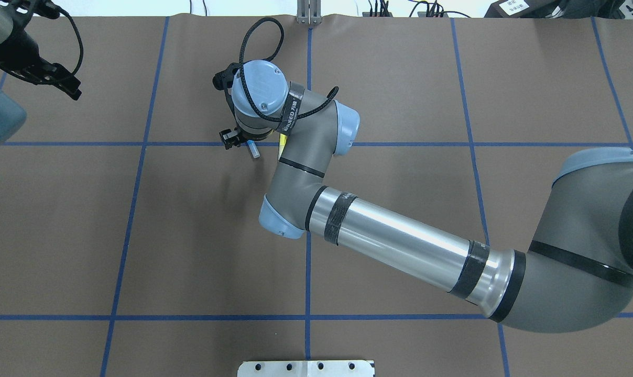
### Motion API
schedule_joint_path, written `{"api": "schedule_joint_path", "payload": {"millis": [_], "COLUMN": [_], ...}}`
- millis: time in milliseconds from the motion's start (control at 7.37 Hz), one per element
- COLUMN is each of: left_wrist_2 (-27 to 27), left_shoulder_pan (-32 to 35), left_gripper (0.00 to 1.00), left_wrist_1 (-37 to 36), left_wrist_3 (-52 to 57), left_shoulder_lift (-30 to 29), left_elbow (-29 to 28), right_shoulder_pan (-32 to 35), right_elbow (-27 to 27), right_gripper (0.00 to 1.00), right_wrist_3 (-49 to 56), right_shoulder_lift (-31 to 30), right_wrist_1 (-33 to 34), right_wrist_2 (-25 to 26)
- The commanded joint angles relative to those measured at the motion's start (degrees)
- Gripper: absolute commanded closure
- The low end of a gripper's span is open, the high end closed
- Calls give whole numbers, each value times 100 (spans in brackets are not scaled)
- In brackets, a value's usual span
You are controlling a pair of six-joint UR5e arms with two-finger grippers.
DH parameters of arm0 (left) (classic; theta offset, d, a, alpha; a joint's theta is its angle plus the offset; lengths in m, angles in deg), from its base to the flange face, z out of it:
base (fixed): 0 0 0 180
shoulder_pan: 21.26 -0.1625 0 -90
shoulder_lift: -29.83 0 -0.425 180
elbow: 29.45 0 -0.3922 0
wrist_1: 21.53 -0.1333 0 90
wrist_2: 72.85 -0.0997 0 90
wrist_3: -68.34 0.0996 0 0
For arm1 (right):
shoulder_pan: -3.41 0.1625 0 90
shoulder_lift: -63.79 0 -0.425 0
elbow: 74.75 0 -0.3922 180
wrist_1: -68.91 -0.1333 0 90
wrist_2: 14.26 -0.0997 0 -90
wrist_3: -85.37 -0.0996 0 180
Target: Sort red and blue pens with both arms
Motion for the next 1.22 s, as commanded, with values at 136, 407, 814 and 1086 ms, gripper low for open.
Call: {"api": "schedule_joint_path", "payload": {"millis": [136,407,814,1086], "left_wrist_2": [0,0,0,0], "left_shoulder_pan": [0,0,0,0], "left_gripper": [0,0,0,0], "left_wrist_1": [0,-9,0,0], "left_wrist_3": [-11,-11,7,-2], "left_shoulder_lift": [-41,-41,-41,-41], "left_elbow": [-26,-26,-61,-61], "right_shoulder_pan": [-52,-87,-105,-114], "right_elbow": [-408,-802,-865,-1049], "right_gripper": [15,26,38,48], "right_wrist_3": [-92,-170,-303,-303], "right_shoulder_lift": [165,218,262,385], "right_wrist_1": [-126,-661,-663,-663], "right_wrist_2": [26,78,96,96]}}
